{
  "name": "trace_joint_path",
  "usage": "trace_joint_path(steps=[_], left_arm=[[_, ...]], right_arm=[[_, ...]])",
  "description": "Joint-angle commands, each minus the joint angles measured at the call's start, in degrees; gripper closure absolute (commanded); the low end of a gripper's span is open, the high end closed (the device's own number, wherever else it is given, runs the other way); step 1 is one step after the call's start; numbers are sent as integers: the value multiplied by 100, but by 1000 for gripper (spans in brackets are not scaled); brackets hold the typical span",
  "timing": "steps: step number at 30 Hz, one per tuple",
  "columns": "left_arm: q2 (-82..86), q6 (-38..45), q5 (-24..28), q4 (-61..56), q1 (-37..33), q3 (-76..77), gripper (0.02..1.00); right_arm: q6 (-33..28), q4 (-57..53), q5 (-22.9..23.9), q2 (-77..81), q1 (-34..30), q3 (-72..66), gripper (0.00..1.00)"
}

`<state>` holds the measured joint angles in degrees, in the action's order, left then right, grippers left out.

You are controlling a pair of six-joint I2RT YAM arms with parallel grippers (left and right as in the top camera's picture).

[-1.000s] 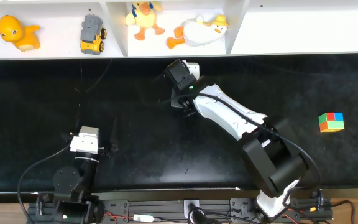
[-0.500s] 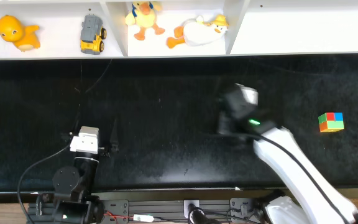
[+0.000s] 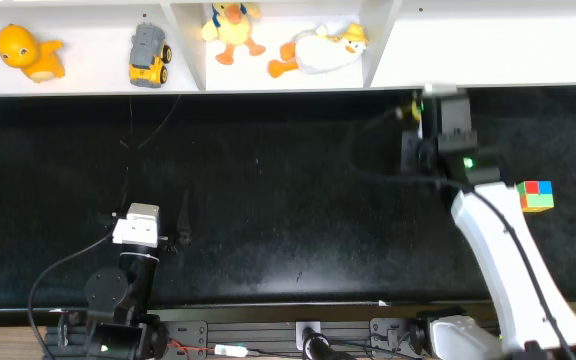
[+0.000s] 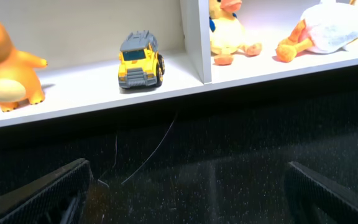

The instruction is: Store Toys

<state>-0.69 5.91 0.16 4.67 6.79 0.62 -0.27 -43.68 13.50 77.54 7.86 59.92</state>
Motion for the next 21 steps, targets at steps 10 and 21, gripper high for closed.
trace_joint_path(steps=[10,21], left_arm=[[55,-63,-31,11,26,-17,20],[55,-63,-31,11,26,-17,20]], right_arm=[[-619,1091,186,2197,-55,1797,958],[-619,2024,-15,2586,-55,1803,746]])
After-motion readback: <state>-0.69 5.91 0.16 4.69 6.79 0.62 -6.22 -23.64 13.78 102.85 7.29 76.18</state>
